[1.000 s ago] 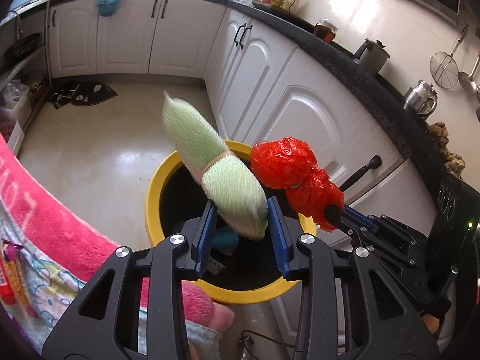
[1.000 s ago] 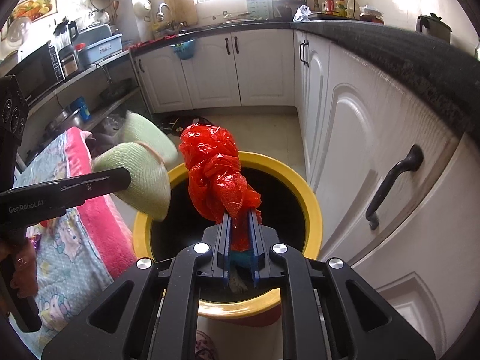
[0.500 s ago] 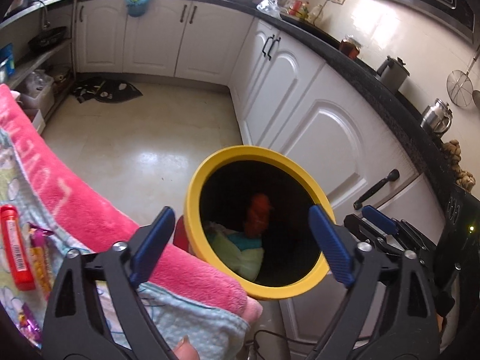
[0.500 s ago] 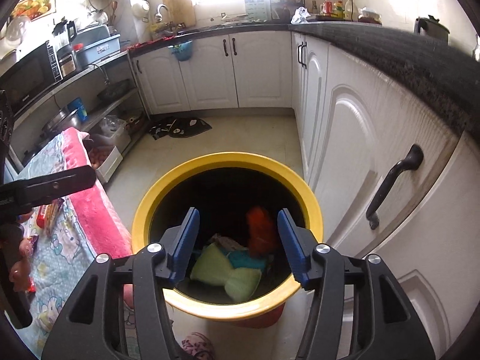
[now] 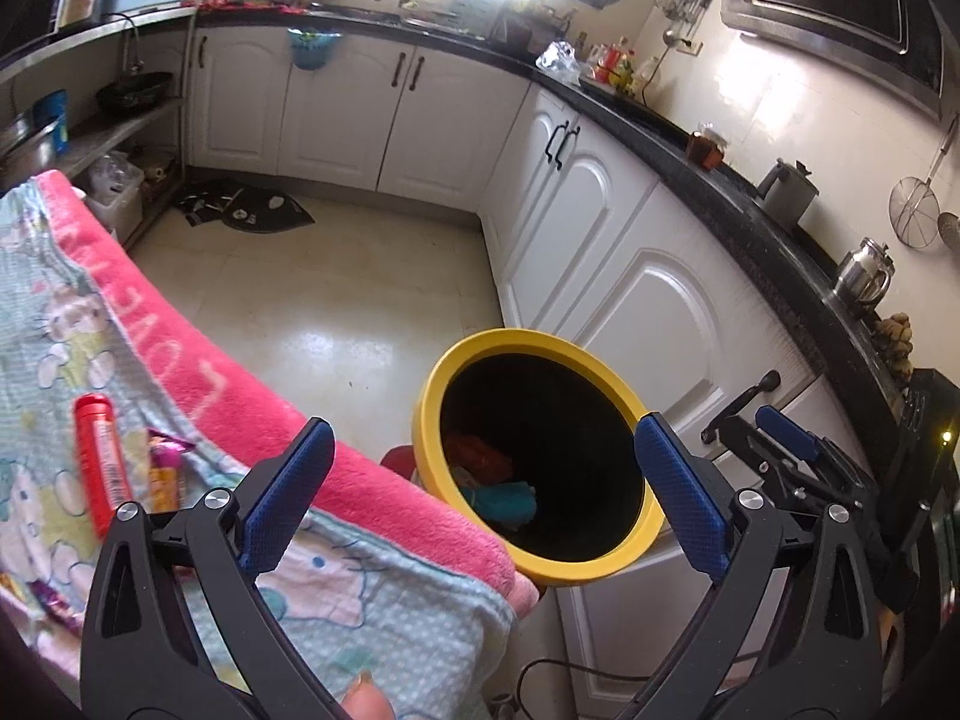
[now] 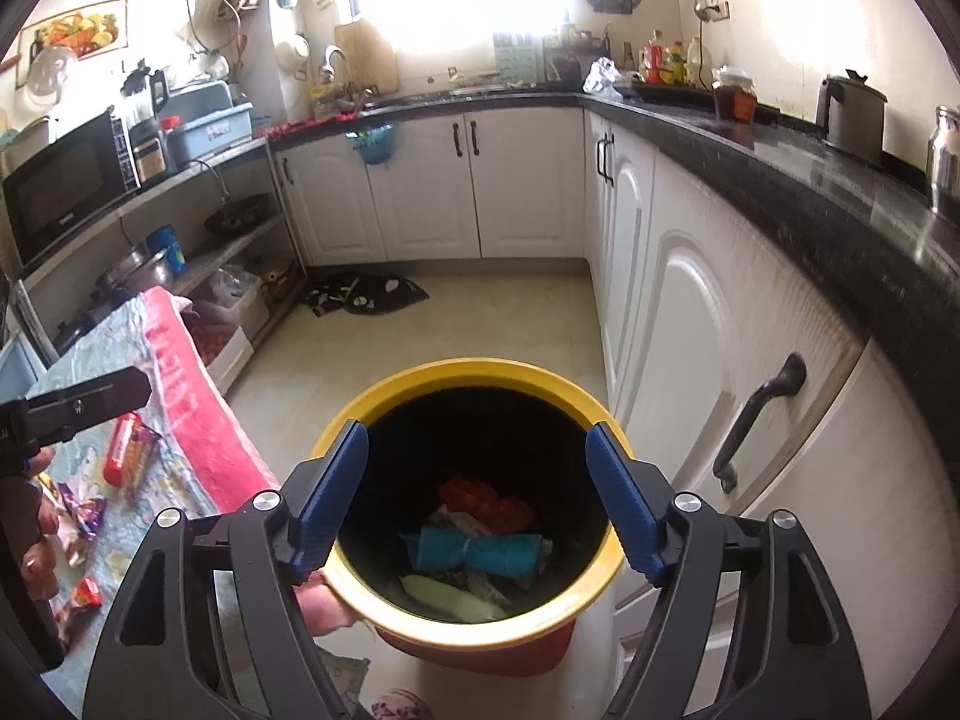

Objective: Collect trash
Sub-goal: 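Open both tools to drop the sponge and mesh bag into the bin, then move both tools back over the snack wrappers on the bed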

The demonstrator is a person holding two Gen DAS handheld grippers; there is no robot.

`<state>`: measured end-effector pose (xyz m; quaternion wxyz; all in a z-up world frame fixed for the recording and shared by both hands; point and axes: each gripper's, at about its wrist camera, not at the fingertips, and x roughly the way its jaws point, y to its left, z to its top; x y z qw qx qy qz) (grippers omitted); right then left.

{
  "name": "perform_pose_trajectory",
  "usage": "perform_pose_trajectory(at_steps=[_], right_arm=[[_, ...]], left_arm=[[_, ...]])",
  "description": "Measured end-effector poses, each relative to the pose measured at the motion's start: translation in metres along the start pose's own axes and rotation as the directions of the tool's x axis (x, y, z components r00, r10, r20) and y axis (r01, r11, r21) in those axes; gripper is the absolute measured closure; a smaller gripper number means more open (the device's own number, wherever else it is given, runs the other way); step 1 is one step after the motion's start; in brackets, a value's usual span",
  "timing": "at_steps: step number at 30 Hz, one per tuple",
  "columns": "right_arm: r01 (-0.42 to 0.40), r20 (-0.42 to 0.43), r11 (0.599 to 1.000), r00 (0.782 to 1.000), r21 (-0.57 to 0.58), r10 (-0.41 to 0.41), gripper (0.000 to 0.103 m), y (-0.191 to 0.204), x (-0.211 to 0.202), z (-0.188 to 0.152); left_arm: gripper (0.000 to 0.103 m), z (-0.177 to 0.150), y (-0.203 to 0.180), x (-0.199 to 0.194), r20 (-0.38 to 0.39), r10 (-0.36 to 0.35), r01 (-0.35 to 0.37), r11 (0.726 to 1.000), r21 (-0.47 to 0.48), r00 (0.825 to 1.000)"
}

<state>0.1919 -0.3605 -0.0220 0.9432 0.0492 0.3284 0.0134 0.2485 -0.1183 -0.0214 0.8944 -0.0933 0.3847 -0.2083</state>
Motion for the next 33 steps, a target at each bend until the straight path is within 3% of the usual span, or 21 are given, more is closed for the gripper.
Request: perform_pose_trajectory(at_steps=[15,33], right_arm=[[-0.109,0.097,0.993,0.989,-0.054,0.113,0.026,0.044,-0.049,0.016],[-0.216,0.115,0.962,0.965,-0.169,0.237,0.025,0.109,-0.085,0.014]], left_arm=[[0.011,-0.002,0.027,-0.083,0.128,0.050,-0.046,0.998,-0.035,0.990],[0.011,-0.025,0.058,-0.153,0.222,0.135,-0.122,0.990,-0.072,0.966]])
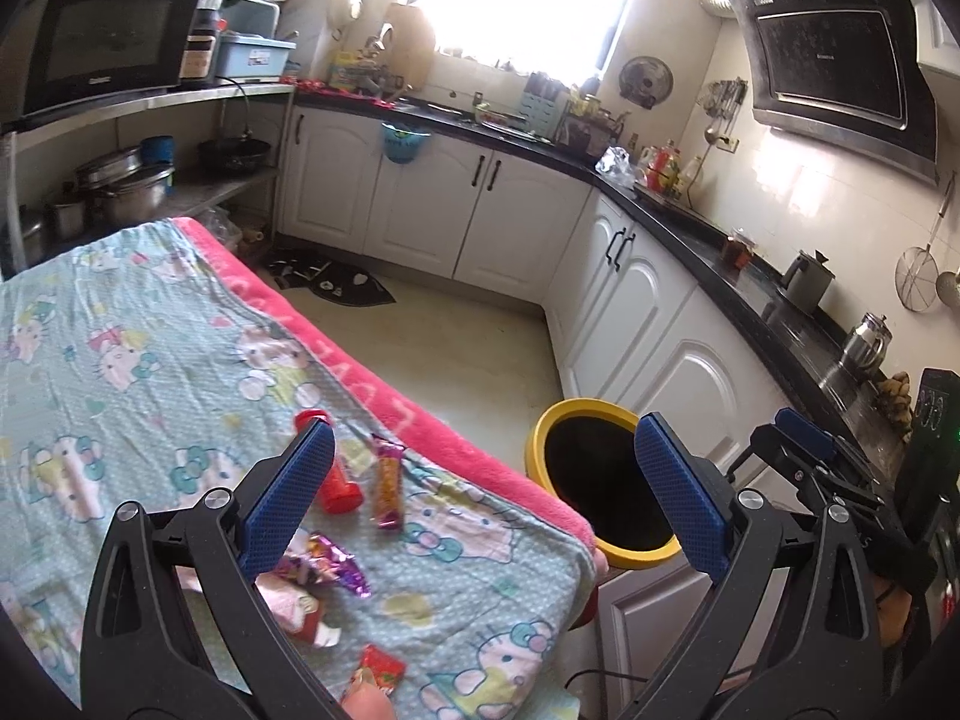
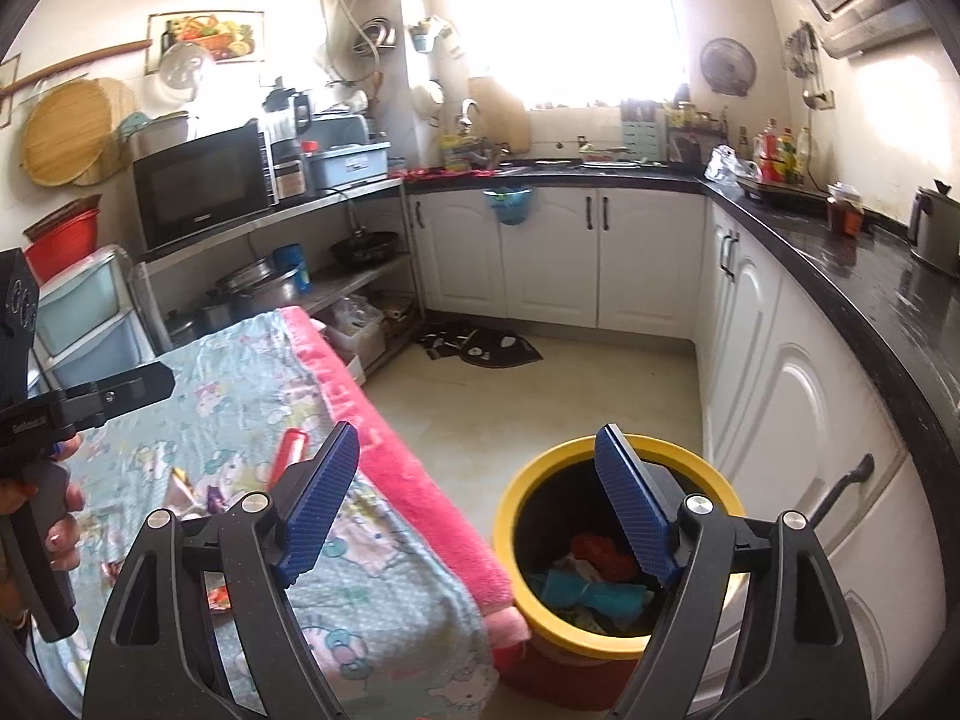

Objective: Collect trash
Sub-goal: 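Move both tools back over the snack wrappers on the bed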

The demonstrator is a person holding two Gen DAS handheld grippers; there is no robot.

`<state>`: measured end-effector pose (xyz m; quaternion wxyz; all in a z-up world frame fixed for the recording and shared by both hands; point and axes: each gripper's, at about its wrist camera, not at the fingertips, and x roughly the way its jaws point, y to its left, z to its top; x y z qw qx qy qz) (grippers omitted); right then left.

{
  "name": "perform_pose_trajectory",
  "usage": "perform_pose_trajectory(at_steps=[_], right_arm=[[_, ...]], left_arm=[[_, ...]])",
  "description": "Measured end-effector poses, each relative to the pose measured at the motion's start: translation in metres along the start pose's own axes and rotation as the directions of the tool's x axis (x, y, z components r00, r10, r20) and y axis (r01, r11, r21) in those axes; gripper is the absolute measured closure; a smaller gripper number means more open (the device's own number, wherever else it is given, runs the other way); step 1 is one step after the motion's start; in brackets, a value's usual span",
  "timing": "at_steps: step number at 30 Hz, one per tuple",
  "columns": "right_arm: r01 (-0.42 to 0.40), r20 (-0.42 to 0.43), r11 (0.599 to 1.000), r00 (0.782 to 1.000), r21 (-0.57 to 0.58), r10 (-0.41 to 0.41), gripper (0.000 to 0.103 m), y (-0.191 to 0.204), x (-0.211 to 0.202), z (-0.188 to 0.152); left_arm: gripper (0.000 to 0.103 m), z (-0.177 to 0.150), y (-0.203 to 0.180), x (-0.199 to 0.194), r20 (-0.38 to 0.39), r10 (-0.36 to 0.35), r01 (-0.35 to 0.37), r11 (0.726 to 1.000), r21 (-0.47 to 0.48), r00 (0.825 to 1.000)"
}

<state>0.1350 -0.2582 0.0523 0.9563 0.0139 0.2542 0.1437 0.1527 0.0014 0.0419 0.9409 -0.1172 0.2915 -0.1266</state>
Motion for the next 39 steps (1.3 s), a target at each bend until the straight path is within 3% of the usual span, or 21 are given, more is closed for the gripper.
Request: perform_pose_trajectory(at_steps=[15,28,39], right_arm=[[-0.135,-0.033,0.988,0.991,-0.071,0.133,0.024,0.054,-0.001,-0.002],[-0.289,-0.151,0.953,0.950,-0.089,0.274,0.024,0.114,0.010,-0.028],[-0.342,-0.276,0.935,0.911,-0.093,0.305,0.024,0.154,0.028,-0.060]], left_arm=[[0.011,-0.011,0.036,-0.040,0.035,0.088,-0.087,0.996,-0.027,0.995],[0.011,-0.030,0.066,-0.063,0.040,0.197,-0.196,0.980,-0.019,0.980],[0.011,-0.065,0.104,-0.068,-0.028,0.260,-0.261,0.965,-0.029,0.965]])
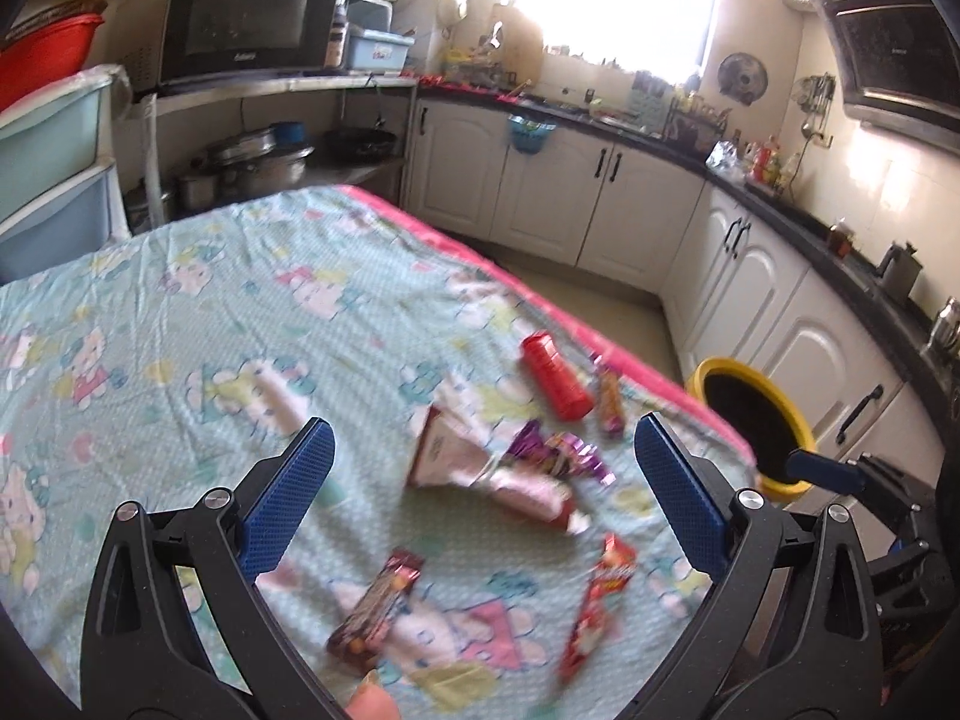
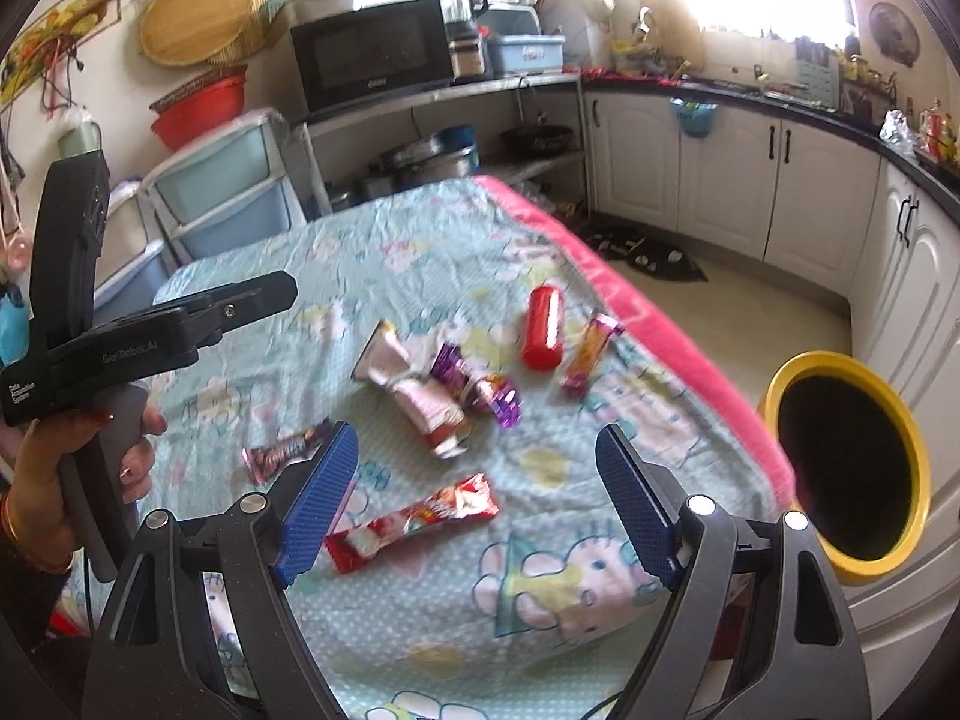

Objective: Collect trash
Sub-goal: 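Move both tools back over the snack wrappers on the bed, then grasp the brown candy bar with the left tool while the right tool grasps the red wrapper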

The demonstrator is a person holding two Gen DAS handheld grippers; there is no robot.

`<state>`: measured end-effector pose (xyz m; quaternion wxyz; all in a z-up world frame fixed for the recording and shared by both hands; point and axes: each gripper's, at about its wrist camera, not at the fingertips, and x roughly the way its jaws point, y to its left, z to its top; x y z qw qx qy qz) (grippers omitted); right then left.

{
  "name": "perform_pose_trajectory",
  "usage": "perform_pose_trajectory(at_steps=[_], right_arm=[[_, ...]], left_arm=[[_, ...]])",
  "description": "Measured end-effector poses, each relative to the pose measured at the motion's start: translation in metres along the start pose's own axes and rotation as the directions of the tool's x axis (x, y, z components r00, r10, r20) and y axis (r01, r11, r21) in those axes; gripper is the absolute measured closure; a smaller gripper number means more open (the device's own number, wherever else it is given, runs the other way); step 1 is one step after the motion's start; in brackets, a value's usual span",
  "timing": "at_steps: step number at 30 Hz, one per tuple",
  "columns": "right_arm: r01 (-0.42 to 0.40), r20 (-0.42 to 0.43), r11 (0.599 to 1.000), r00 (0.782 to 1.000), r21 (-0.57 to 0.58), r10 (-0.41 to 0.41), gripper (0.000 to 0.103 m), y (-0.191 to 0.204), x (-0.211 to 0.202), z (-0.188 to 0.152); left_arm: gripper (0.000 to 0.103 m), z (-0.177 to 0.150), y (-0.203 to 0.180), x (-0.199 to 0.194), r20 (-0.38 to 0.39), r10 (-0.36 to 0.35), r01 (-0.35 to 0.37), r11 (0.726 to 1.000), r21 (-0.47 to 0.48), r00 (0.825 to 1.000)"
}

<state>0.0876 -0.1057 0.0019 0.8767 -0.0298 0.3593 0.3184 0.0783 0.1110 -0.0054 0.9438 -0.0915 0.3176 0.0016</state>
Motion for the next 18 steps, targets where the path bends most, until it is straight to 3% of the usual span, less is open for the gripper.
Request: perform_pose_trajectory(at_steps=[10,18], right_arm=[[0.019,-0.156,0.999,0.988,0.028,-0.015,0.024,0.015,0.052,-0.028],[0.021,-0.257,0.995,0.966,0.094,0.004,0.037,0.021,0.086,-0.042]], left_arm=[[0.011,-0.031,0.029,0.013,-0.070,0.049,-0.046,0.998,0.038,0.996],[0.024,-0.061,0.044,0.028,-0.167,0.021,-0.016,0.999,0.036,0.986]])
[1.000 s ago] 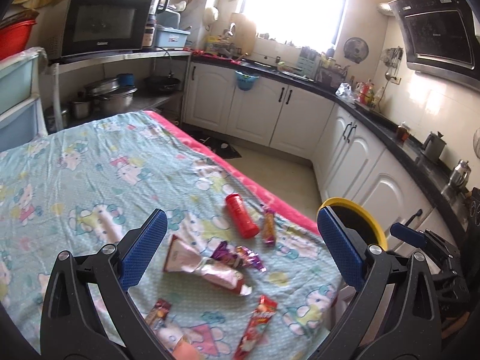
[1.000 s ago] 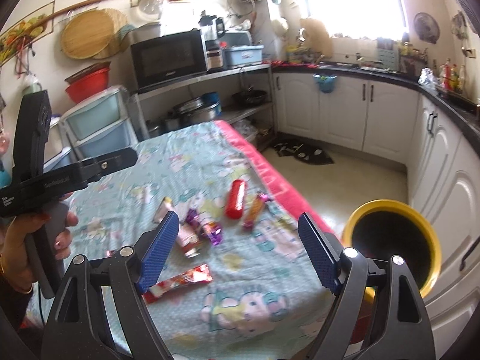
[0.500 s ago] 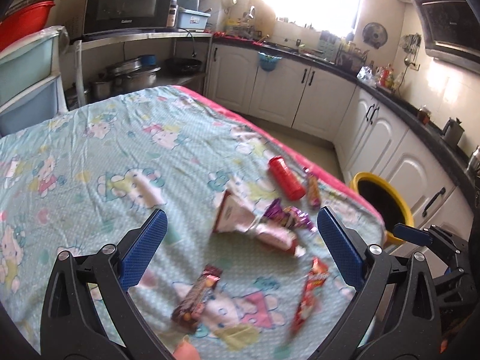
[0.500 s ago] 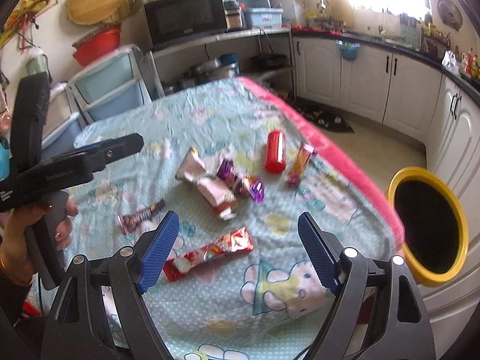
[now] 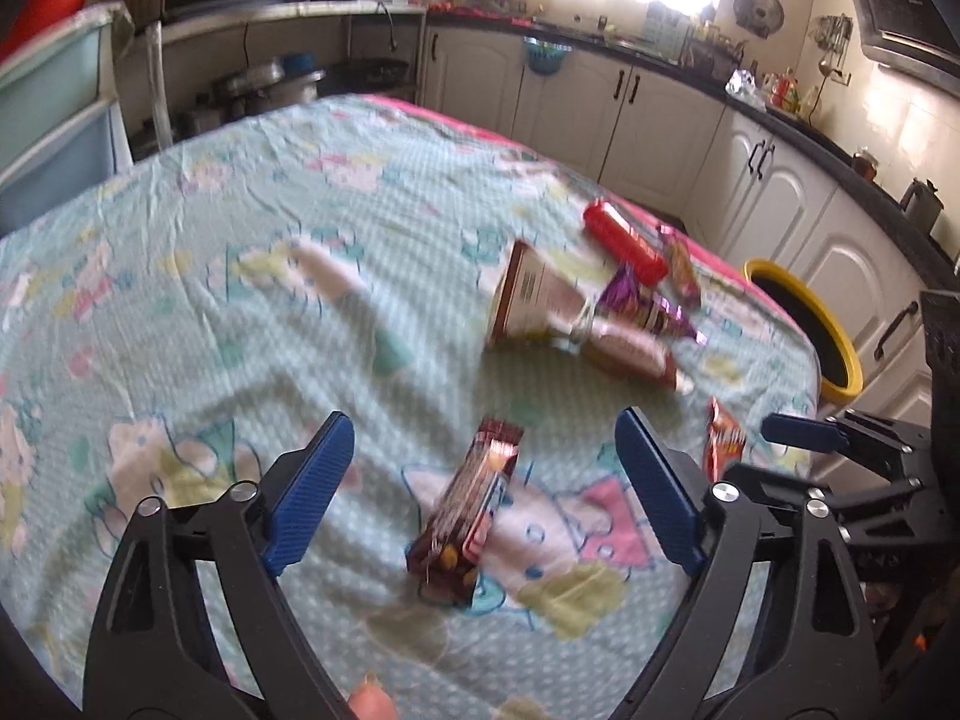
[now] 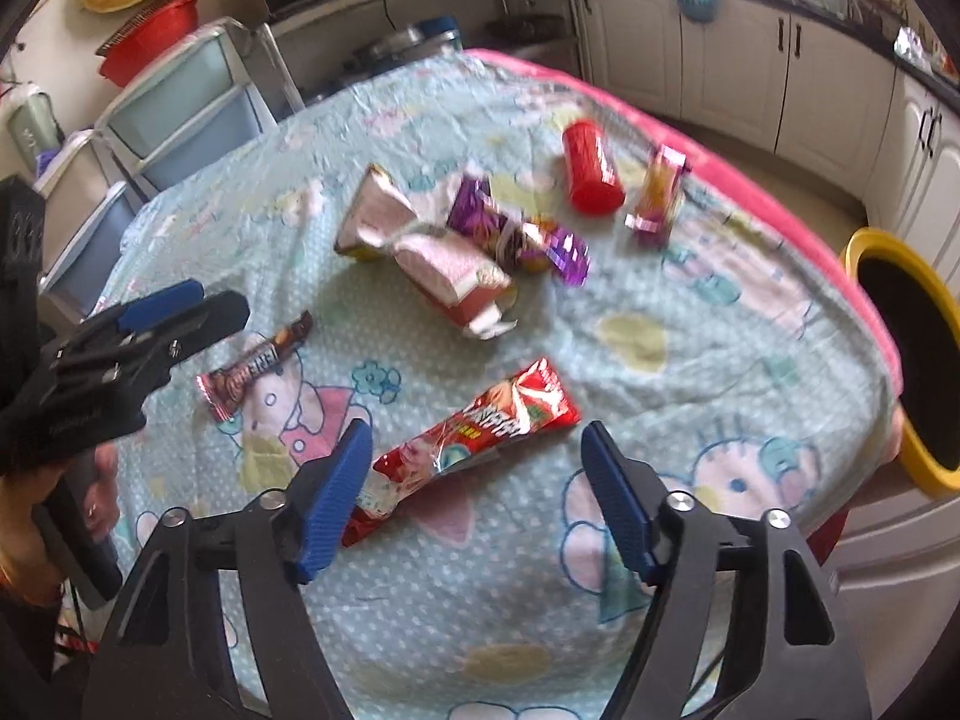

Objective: Collect trash
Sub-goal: 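Grasp the brown candy bar with the left tool while the right tool grasps the red wrapper, then carry the candy bar and red wrapper over the bin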

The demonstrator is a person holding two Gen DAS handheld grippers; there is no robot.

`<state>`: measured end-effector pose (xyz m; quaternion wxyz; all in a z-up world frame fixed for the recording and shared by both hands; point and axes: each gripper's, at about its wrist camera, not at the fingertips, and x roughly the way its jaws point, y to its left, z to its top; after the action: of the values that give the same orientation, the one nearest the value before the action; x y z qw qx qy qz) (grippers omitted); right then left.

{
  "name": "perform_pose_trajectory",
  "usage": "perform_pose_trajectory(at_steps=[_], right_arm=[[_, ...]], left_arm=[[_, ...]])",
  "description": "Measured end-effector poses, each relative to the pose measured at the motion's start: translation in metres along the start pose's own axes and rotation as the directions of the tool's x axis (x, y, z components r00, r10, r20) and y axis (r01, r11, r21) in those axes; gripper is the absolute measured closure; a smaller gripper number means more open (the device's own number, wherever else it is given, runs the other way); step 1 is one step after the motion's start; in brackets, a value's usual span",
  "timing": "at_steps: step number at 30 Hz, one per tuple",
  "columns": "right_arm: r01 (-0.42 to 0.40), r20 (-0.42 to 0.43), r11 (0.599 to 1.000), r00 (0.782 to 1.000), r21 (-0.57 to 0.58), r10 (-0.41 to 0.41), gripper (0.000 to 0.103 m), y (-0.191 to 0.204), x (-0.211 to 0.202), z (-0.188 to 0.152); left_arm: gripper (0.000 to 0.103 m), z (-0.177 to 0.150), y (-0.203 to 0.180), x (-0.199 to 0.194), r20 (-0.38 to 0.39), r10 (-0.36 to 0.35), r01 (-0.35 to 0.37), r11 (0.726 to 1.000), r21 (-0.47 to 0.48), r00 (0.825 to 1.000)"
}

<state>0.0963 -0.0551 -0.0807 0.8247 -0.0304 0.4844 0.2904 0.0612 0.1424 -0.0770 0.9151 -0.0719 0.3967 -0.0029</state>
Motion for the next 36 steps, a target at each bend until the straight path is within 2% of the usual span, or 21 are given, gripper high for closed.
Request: perform_pose_trajectory(at_steps=[4,6,8,10,12,14,15,20,36], right_arm=[[-0.015,-0.035,0.999,0.999,0.043,0.016,0.046,-0.001,0.013,-0.001],[-0.017,-0.028,0.998,0.999,0.061,0.019,0.054,-0.002,0.015,0.000],[-0.038,-0.026,0.997,0.999,0.072,0.039,0.073,-0.003,0.016,0.002],[-0.063,-0.031,0.994,0.997,0.086,0.066,0.080,-0.004,0.017,0.004],[-0.078,-0.029,0.993,0.996,0.091,0.081,0.084,-0.005,0.015,0.004],[-0.093,-0.028,0.991,0.995,0.100,0.096,0.088,-0.007,0.014,0.005],[-0.100,-0.026,0.989,0.994,0.109,0.104,0.089,-0.010,0.012,0.004],[-0.106,-0.004,0.987,0.994,0.120,0.107,0.093,-0.018,0.000,0.004],[-0.067,0.132,0.993,0.990,0.098,0.053,0.096,-0.051,-0.055,0.017]], left_arm=[[0.031,-0.007,0.001,0.009,-0.040,-0.017,0.017,1.000,0.004,0.999],[0.037,-0.010,0.000,0.012,-0.057,-0.020,0.021,1.000,0.017,0.998],[0.041,-0.014,-0.001,0.016,-0.076,-0.023,0.025,0.999,0.025,0.997],[0.050,-0.016,0.000,0.020,-0.097,-0.030,0.033,0.999,0.025,0.995],[0.068,-0.019,0.000,0.023,-0.113,-0.022,0.026,0.999,0.035,0.993],[0.081,-0.021,0.000,0.024,-0.123,-0.007,0.013,0.999,0.043,0.992],[0.084,-0.021,0.000,0.025,-0.125,-0.004,0.009,0.999,0.045,0.992],[0.086,-0.020,-0.004,0.021,-0.127,0.006,0.003,0.998,0.068,0.992],[0.087,0.019,-0.072,-0.003,-0.011,-0.086,0.087,0.981,0.171,0.996]])
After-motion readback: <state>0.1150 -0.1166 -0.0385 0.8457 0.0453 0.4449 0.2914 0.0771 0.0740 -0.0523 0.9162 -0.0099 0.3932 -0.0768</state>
